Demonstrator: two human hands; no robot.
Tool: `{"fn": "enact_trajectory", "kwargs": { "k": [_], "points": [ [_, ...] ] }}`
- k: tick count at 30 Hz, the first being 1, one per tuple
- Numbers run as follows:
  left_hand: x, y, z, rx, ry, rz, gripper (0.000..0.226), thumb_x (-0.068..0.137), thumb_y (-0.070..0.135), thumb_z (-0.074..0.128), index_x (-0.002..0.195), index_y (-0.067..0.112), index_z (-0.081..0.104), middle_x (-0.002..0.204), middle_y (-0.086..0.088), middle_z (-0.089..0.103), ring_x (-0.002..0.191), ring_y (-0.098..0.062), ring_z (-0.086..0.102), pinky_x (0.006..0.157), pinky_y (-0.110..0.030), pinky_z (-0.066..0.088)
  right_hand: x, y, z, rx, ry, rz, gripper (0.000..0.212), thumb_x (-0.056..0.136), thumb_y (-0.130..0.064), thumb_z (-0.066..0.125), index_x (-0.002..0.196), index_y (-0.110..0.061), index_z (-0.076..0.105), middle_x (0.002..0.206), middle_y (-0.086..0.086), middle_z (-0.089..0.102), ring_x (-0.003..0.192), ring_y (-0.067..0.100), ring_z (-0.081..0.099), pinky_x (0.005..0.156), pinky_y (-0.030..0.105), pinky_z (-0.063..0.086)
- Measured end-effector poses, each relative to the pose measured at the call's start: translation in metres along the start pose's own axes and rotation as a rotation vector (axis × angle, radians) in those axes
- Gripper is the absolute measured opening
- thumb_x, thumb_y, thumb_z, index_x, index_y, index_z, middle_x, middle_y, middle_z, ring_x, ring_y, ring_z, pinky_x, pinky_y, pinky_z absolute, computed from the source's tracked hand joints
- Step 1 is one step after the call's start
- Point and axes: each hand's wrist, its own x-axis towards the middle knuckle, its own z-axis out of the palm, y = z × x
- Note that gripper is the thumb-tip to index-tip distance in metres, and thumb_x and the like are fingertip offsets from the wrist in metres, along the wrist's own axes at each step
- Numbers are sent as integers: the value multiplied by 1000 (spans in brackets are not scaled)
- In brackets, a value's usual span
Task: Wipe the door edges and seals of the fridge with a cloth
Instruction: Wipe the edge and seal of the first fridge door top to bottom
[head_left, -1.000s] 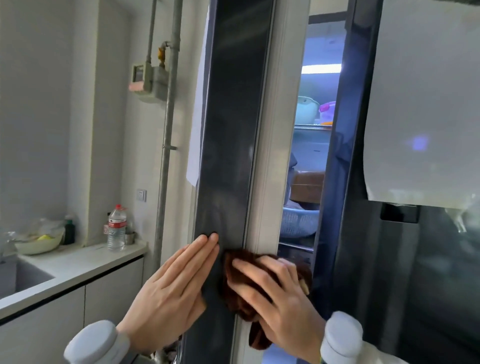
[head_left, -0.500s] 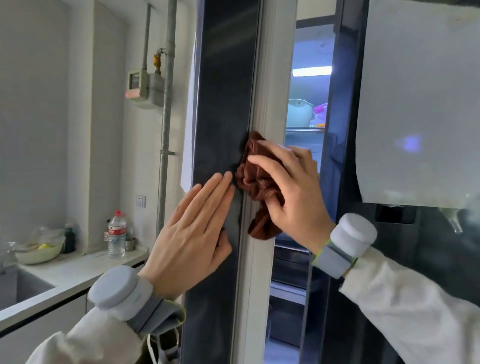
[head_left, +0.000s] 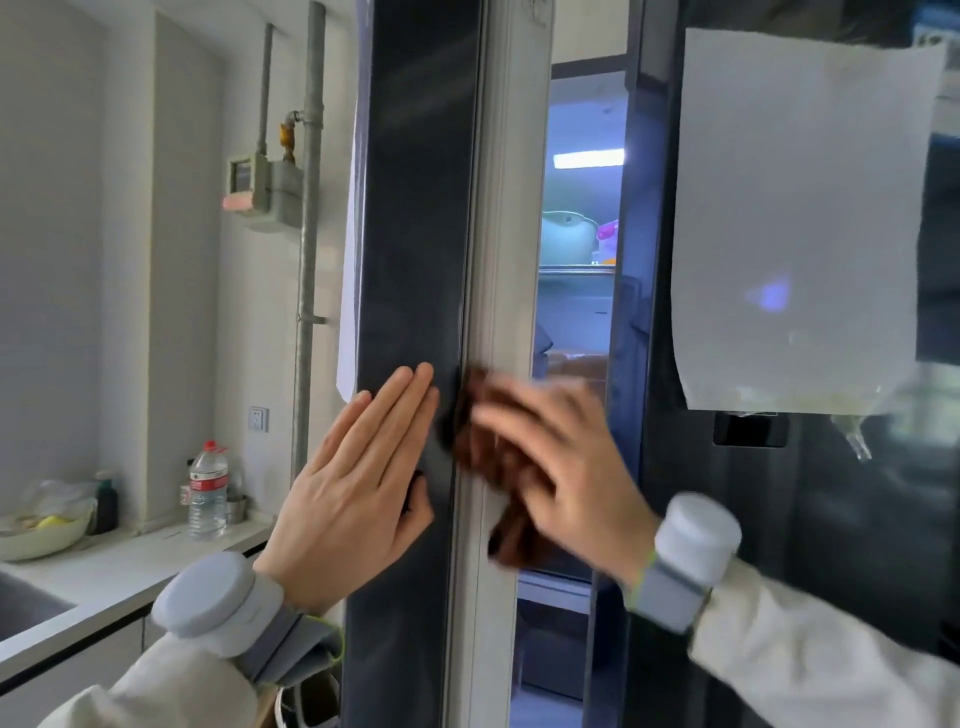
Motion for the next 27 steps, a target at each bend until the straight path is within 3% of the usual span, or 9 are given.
{"fn": "enact_trajectory", "kwargs": {
  "k": [5, 12, 15, 20, 24, 27],
  "points": [
    [-2, -4, 0, 10, 0, -2, 55, 91, 21, 37, 141, 0, 30, 149, -16, 29, 140, -26, 24, 115, -40, 20, 99, 23, -15, -70, 230, 125, 48, 76, -9, 41, 118, -9, 63, 130, 12, 54, 108, 35, 47, 91, 48, 39],
    [-5, -7, 1, -7, 18, -6, 56, 88, 20, 39, 140, 1, 31, 148, -15, 29, 140, -25, 23, 116, -39, 18, 69, 5, 15, -151, 324, 113, 46, 76, -11, 46, 119, -13, 63, 132, 6, 54, 112, 28, 42, 87, 49, 43],
    [-5, -7, 0, -22, 29, -13, 55, 90, 20, 37, 140, 0, 31, 149, -15, 29, 140, -24, 23, 116, -38, 18, 32, -7, 25, -154, 256, 77, 46, 79, -15, 49, 125, -20, 53, 137, 1, 45, 118, 28, 39, 95, 47, 37],
    [-3, -5, -1, -22, 20, -10, 53, 91, 22, 34, 140, 2, 30, 148, -14, 31, 139, -24, 26, 114, -39, 21, -10, -17, 28, -163, 82, 36, 49, 80, -15, 49, 128, -27, 45, 140, -5, 38, 121, 24, 38, 94, 44, 38],
    [7, -9, -6, -37, 8, 27, 58, 86, 22, 40, 139, 1, 31, 147, -15, 32, 138, -25, 26, 114, -40, 20, 6, -5, 12, -171, 22, -48, 46, 82, -14, 44, 126, -26, 46, 139, -5, 39, 119, 25, 39, 93, 45, 36],
    [37, -19, -12, -35, 50, -2, 57, 85, 20, 40, 138, -1, 34, 147, -16, 31, 139, -26, 24, 115, -39, 17, 51, 11, -3, -205, 105, -16, 47, 80, -13, 41, 125, -22, 50, 138, 2, 47, 116, 28, 40, 91, 45, 35]
  ]
}}
